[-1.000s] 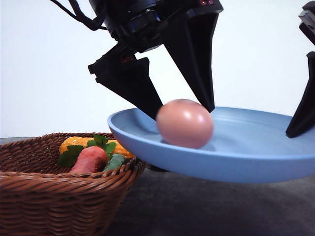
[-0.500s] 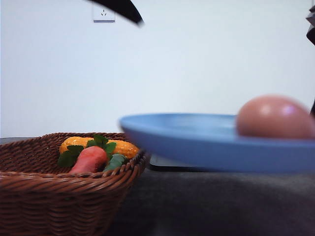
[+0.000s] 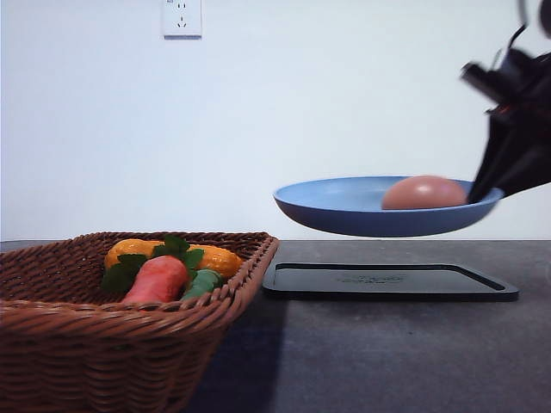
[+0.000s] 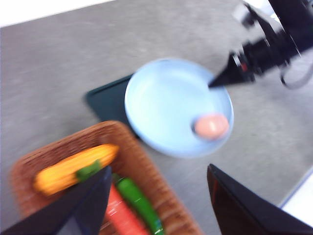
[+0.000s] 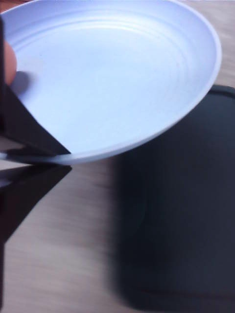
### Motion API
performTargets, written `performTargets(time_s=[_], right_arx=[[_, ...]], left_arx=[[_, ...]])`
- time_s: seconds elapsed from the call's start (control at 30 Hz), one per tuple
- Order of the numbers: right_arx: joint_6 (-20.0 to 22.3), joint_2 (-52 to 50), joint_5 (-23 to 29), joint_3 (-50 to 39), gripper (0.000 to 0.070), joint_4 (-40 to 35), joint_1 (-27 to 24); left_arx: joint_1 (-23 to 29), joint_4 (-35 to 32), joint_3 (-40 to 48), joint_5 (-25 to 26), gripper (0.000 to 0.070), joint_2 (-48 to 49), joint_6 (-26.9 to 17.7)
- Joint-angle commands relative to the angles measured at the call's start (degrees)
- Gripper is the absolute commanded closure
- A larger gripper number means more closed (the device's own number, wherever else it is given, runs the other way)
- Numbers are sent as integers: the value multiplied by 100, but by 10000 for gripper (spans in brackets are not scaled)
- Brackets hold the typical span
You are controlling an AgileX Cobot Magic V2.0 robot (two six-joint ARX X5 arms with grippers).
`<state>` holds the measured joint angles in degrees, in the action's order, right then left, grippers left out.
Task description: Transfer egg from basket to plate and serve
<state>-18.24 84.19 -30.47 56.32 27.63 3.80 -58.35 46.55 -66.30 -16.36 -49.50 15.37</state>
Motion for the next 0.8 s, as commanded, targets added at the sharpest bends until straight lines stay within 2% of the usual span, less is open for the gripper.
performTargets(time_s=[0.0, 0.2, 0.37, 0.47, 0.67, 0.77], right_arx=[[27, 580, -56, 483, 700, -57, 2], [-60, 1980, -57, 1700, 700, -15, -29], [-89, 2742, -55, 2364, 700, 225, -29], [-90, 2965, -53, 2520, 700, 329, -31], [-72, 3046, 640, 2521, 700, 549, -29], [-35, 3046, 692, 2521, 700, 580, -29]], left_arx=[[-54, 63, -92, -112, 307, 9, -27], [-54, 355, -92, -432, 307, 96, 41], [-54, 373, -92, -561, 307, 83, 49], [-54, 369, -92, -639, 307, 83, 51], [-54, 351, -92, -662, 307, 70, 44], [-54, 349, -92, -664, 307, 37, 25]])
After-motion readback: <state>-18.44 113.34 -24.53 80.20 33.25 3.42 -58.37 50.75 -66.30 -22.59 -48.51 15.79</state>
